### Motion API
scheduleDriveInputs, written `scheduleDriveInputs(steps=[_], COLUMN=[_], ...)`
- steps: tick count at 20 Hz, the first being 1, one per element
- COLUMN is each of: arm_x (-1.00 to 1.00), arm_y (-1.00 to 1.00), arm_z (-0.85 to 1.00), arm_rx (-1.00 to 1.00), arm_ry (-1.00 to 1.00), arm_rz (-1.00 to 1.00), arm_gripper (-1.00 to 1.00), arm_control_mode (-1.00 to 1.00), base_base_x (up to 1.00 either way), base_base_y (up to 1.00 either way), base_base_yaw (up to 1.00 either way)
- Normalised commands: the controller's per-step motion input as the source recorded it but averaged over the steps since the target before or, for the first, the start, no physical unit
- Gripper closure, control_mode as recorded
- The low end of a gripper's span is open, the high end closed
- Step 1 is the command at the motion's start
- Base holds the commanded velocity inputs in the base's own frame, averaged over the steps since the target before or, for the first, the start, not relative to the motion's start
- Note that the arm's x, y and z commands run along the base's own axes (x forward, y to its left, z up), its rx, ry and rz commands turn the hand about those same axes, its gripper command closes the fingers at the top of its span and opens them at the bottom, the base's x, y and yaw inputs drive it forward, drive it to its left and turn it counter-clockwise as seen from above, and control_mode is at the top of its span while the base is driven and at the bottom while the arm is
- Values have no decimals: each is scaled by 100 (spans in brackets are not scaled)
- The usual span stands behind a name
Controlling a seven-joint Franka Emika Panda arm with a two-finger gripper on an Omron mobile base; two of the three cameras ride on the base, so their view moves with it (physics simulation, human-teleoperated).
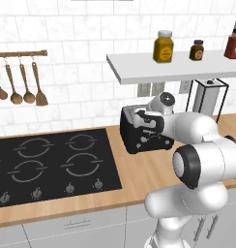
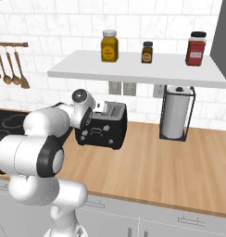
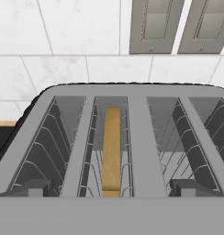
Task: Start the toaster. Once the lever pops up, take the bread to the plate on the dining counter.
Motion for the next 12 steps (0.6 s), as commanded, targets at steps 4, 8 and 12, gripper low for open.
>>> scheduleDriveInputs(steps=[4,8,12], arm_x=[0,0,0], arm_y=[0,0,0], arm_z=[0,0,0], arm_rx=[0,0,0], arm_ry=[0,0,0], arm_rz=[0,0,0], arm_gripper=[-100,-100,-100], arm_control_mode=[-100,-100,-100], base_base_x=[0,0,0], base_base_y=[0,0,0], base_base_yaw=[0,0,0])
